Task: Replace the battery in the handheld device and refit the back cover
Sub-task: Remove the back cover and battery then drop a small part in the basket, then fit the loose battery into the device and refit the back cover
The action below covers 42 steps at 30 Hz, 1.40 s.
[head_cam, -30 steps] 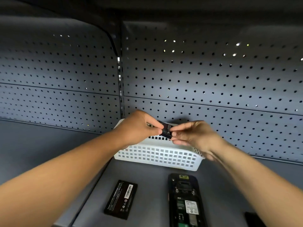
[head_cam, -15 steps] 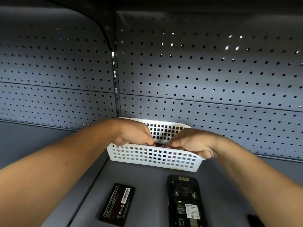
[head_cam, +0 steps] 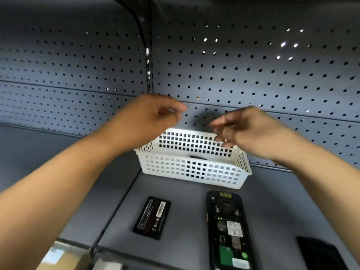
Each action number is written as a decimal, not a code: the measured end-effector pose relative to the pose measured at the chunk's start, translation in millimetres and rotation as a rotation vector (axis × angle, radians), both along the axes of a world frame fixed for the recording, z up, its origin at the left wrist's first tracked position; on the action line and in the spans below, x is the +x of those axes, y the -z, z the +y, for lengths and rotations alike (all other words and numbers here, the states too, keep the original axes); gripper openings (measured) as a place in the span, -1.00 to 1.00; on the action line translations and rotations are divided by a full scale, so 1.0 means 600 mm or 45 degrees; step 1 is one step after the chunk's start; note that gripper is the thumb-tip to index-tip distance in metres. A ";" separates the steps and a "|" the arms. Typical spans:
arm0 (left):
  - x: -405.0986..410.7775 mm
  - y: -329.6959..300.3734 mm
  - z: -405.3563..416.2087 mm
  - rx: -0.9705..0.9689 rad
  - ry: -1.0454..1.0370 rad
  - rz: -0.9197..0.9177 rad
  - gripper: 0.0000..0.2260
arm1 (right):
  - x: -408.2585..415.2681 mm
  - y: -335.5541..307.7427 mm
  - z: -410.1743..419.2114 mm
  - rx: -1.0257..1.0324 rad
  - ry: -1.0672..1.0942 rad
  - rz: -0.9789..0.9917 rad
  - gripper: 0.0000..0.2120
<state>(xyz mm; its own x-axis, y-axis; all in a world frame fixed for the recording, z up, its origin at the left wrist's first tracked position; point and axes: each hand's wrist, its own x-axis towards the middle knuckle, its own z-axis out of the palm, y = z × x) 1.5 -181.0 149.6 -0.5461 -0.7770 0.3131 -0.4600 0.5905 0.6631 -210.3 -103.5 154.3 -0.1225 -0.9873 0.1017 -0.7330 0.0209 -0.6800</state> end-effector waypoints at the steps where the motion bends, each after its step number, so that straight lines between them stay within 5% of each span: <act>1: 0.026 0.004 0.029 -0.008 -0.015 0.177 -0.83 | 0.017 -0.004 0.021 -0.052 -0.047 -0.058 -0.88; 3: 0.075 0.041 0.080 0.020 0.000 0.254 -0.84 | 0.057 0.004 0.061 -0.009 -0.167 -0.040 -0.89; 9: 0.149 0.200 0.133 -0.003 -0.068 -0.142 -0.63 | 0.139 0.105 0.096 0.232 -0.316 0.458 -0.49; 17: 0.151 0.239 0.138 -0.175 -0.081 -0.301 -0.51 | 0.172 0.159 0.084 0.392 -0.293 0.734 -0.20; 24: 0.150 0.248 0.147 -0.251 -0.102 -0.118 -0.56 | 0.166 0.174 0.074 0.239 -0.255 0.494 -0.26; 30: 0.122 0.240 0.195 -0.554 -0.220 0.411 -0.64 | 0.164 0.159 0.115 -0.166 -0.256 -0.466 -0.50; 34: 0.111 0.248 0.212 -0.677 -0.194 0.495 -0.65 | 0.159 0.160 0.150 -0.318 -0.283 -0.464 -0.51; 42: 0.080 0.229 0.220 -0.537 -0.075 0.474 -0.67 | 0.125 0.156 0.174 -0.427 -0.214 -0.506 -0.52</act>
<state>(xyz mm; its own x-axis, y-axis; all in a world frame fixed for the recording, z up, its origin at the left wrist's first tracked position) 49.6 -49.2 12.2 -0.2987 -0.5688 0.7663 -0.2803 0.8198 0.4993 -135.5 1.2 60.9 -0.0593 -0.9179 0.3923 -0.3924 -0.3400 -0.8547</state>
